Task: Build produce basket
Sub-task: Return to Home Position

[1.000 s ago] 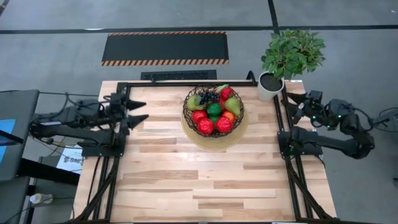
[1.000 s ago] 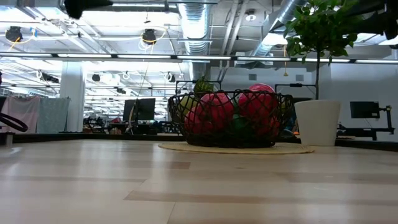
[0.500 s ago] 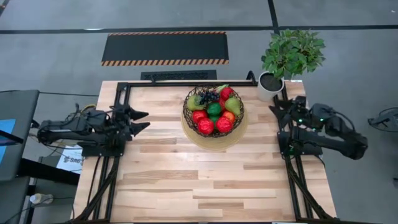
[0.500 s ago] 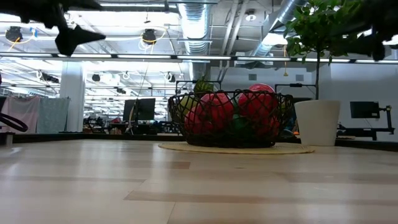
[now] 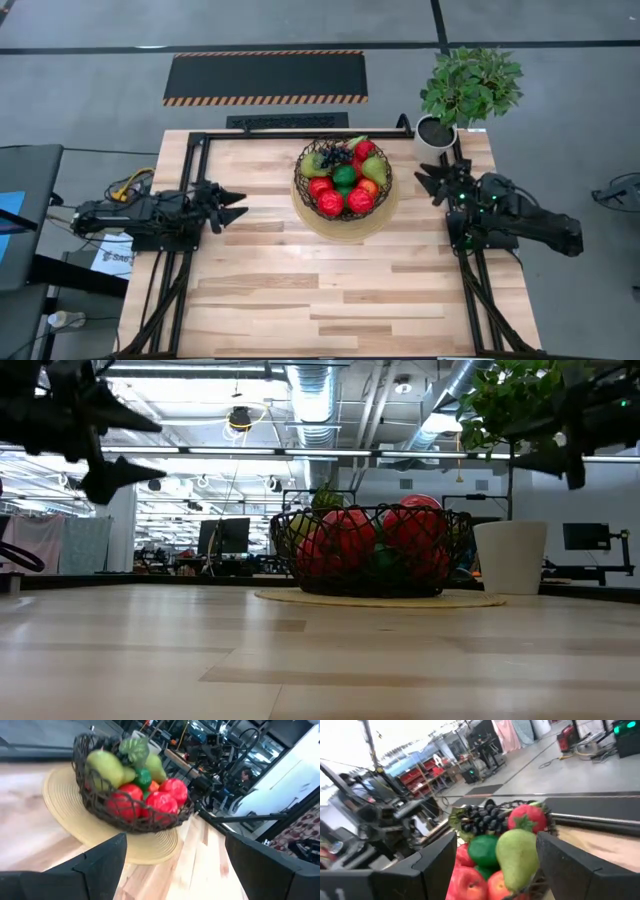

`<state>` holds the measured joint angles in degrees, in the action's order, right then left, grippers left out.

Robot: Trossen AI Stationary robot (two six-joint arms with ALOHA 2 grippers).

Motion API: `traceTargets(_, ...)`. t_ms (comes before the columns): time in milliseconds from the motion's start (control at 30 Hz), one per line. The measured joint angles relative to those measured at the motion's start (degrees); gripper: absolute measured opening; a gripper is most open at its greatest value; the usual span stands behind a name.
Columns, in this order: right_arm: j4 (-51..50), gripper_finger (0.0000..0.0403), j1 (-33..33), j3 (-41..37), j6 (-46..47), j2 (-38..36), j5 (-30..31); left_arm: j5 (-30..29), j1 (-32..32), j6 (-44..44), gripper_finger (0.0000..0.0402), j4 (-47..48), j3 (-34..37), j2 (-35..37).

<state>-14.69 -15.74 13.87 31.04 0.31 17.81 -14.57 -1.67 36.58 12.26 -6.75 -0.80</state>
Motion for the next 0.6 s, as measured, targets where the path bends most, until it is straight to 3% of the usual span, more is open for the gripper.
traceTargets(167, 6.16, 0.0292, 1.76, -4.97, 1.67, -0.01, -1.73, 0.94, -0.05, -0.30, 0.0324, -4.30, 2.30, -0.69)
traceTargets(400, 9.47, 0.0292, 6.37, -9.96, 2.12, -0.01, -1.32, -4.69, -0.04, 0.11, 0.0324, -1.83, 2.04, -1.08)
traceTargets(600, 15.13, 0.0292, 10.27, -11.93, -1.04, 1.53, 0.34, -3.80, -0.04, 2.81, 0.0324, -1.58, 2.02, -1.07)
